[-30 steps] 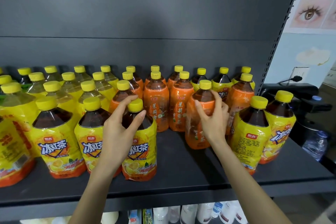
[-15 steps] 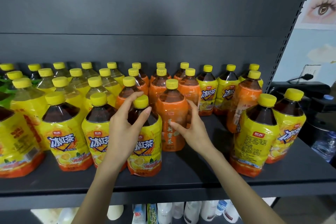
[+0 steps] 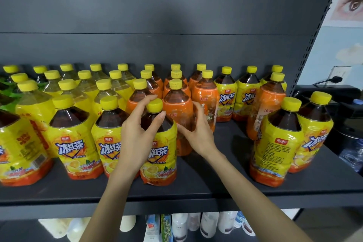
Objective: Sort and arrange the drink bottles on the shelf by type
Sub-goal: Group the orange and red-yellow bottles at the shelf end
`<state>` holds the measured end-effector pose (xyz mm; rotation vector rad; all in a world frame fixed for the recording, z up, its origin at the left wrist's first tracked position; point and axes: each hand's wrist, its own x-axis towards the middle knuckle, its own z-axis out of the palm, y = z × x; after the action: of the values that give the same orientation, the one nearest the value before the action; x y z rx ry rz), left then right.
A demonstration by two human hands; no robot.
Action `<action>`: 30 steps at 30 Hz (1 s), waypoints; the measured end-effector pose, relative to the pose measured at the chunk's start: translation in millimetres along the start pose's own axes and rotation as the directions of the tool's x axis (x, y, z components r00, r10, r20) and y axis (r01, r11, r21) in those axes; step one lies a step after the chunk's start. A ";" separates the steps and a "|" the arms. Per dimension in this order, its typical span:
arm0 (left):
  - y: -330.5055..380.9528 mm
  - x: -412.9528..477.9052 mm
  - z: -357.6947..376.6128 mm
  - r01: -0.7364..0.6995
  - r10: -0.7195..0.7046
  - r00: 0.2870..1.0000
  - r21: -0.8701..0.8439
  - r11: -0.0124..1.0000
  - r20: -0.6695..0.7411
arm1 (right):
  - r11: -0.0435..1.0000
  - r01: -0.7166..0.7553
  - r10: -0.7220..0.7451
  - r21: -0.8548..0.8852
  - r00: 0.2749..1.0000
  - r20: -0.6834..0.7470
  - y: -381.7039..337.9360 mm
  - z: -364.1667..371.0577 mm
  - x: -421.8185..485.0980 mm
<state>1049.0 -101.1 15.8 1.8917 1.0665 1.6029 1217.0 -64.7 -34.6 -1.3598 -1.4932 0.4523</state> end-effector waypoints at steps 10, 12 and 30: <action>2.9 -1.1 5.6 -0.012 0.012 0.999 -0.001 1.000 -0.044 | 0.992 -0.034 0.021 0.125 0.994 0.110 4.8 -18.7 -4.3; 2.4 -0.2 8.3 -0.008 0.008 0.999 -0.007 1.000 -0.046 | 0.999 -0.032 0.032 0.026 0.999 0.002 5.0 -36.0 -2.2; 5.6 -1.3 34.2 -0.028 0.028 1.000 0.000 1.000 0.003 | 0.969 -0.144 -0.007 -0.203 0.799 -0.601 22.7 -97.7 29.1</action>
<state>1083.4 -100.5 11.2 1.9164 1.0431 1.6151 1315.8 -65.7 -0.9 -1.5628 -0.9846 -0.1318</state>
